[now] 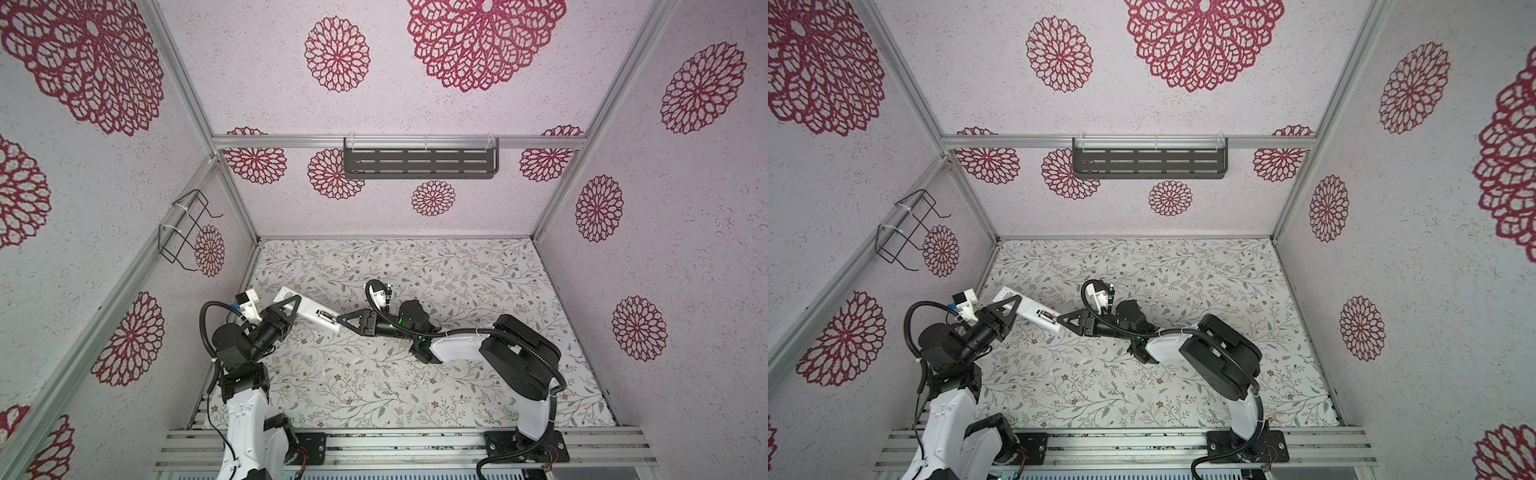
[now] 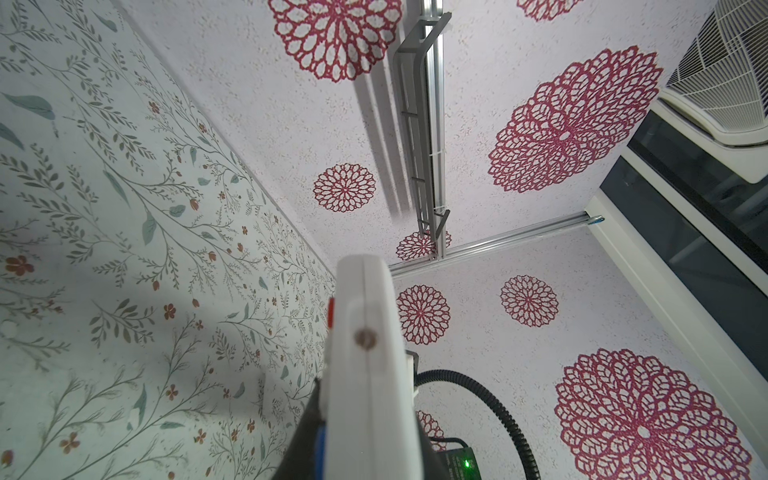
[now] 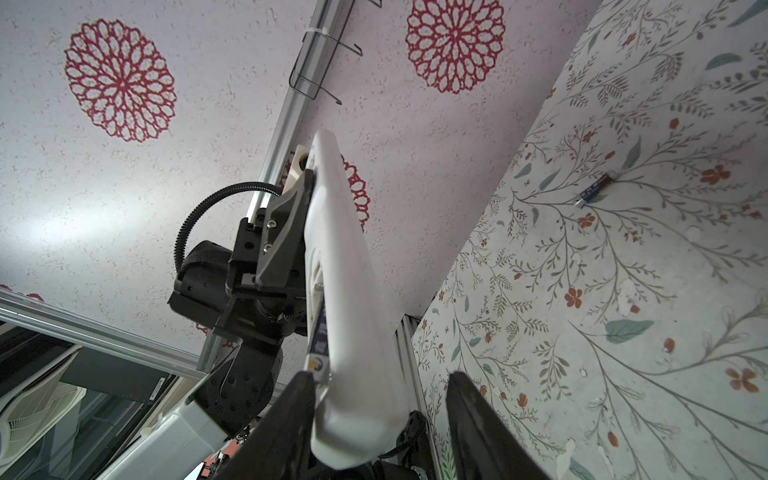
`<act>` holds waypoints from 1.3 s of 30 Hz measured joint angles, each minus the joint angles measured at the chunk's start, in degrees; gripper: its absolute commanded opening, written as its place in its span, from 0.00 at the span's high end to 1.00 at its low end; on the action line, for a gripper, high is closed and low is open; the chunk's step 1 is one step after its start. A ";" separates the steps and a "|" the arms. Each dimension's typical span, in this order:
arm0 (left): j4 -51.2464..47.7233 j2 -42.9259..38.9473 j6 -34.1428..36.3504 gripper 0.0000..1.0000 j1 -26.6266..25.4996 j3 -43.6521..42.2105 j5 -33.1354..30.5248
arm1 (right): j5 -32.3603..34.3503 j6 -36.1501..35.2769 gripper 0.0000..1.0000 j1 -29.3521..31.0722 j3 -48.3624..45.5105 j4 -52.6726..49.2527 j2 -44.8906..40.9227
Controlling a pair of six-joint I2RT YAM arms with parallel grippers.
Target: Load the batteries into the remote control
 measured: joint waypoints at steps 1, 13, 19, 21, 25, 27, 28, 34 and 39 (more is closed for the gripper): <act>0.00 -0.02 0.00 0.89 0.00 0.00 -0.02 | 0.00 -0.02 0.46 0.00 0.09 -0.22 0.00; -0.72 -0.63 0.90 0.89 0.39 0.00 -0.63 | 0.96 -1.55 0.46 0.00 2.25 -5.62 -0.07; -1.14 -0.63 1.90 0.88 0.63 0.00 -1.44 | 1.88 -2.97 0.47 0.00 3.89 -10.34 -0.39; -1.27 -0.63 2.16 0.88 0.70 0.00 -1.73 | 2.05 -3.61 0.47 0.00 4.59 -12.17 -0.48; -1.86 -0.63 2.84 0.88 0.74 0.00 -2.29 | 2.71 -5.64 0.47 0.02 6.01 -16.65 -0.96; -2.29 -0.63 3.06 0.88 0.74 0.00 -2.58 | 3.43 -6.75 0.47 0.13 6.73 -19.21 -1.38; -2.40 -0.63 3.19 0.88 0.76 0.00 -2.75 | 3.78 -7.56 0.47 0.24 7.23 -20.72 -1.53; -3.23 -0.63 3.72 0.88 0.96 0.00 -3.37 | 7.17 -12.72 0.47 1.05 11.69 -30.97 -2.14; -3.69 -0.63 3.93 0.88 1.11 0.00 -4.35 | 11.43 -17.62 0.47 2.08 16.55 -40.92 -2.27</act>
